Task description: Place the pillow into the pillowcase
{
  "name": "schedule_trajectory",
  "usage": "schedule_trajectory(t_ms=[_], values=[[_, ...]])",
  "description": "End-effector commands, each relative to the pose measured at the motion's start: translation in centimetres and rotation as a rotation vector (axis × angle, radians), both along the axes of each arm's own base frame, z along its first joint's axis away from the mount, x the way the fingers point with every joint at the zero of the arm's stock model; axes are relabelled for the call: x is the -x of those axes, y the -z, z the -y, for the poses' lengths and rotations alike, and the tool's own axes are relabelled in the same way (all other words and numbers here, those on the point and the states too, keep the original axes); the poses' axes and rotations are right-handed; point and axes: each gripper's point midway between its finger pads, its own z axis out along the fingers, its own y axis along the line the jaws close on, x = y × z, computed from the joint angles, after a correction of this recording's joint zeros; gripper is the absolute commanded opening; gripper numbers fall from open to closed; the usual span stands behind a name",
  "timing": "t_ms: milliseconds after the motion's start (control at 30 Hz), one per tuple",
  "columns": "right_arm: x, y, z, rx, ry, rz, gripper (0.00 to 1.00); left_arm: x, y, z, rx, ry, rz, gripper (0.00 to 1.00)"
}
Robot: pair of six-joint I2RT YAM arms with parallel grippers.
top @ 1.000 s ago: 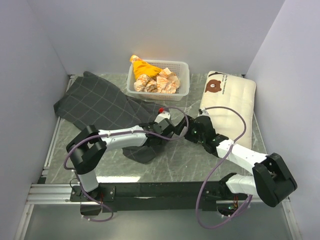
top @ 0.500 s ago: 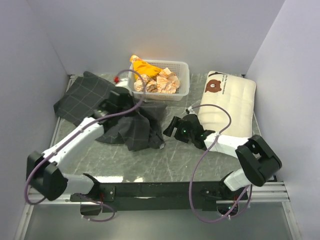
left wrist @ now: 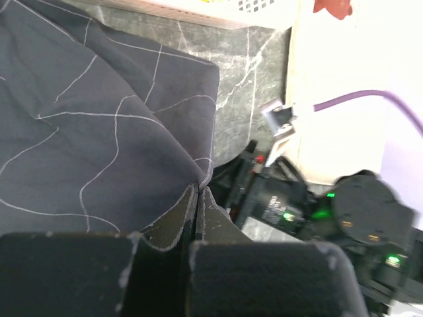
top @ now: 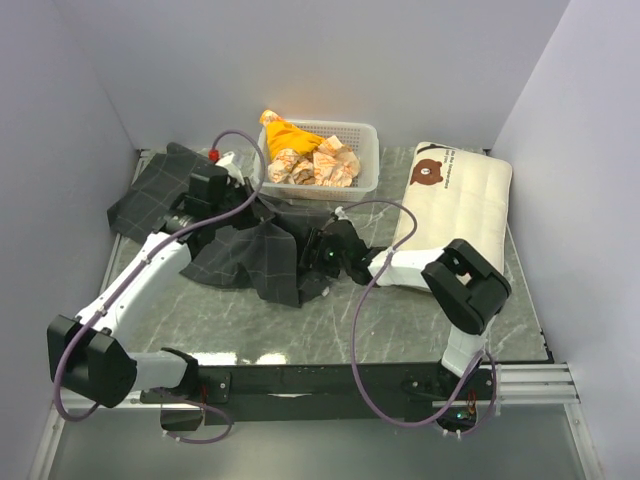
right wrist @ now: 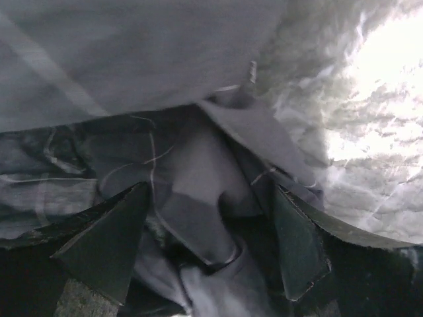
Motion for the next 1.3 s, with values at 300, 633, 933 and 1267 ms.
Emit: schedule_trajectory(t_ms=[300,633,933,1267], values=[[-5.6,-4.8,1.2,0.145,0.08,0.254,0.93,4.1,-10.0,-2.5,0.155,0.073,0.177,0.01],[-7.6,-8.1,0.3,0.075,0.085,0.364,0.98,5.9,-12.3,-3.9,0.142,0.103,0.218,0.01],[-10.1,-9.1,0.2,0.065,0.125,0.408,0.65,6.6,-12.3,-5.0,0.118,0.09,0.217,0.01],[-12.3,-12.1,1.1,0.169,0.171,0.454,0.09,7.3,-10.8,-7.4,0.067,0.012,0.2,0.01]])
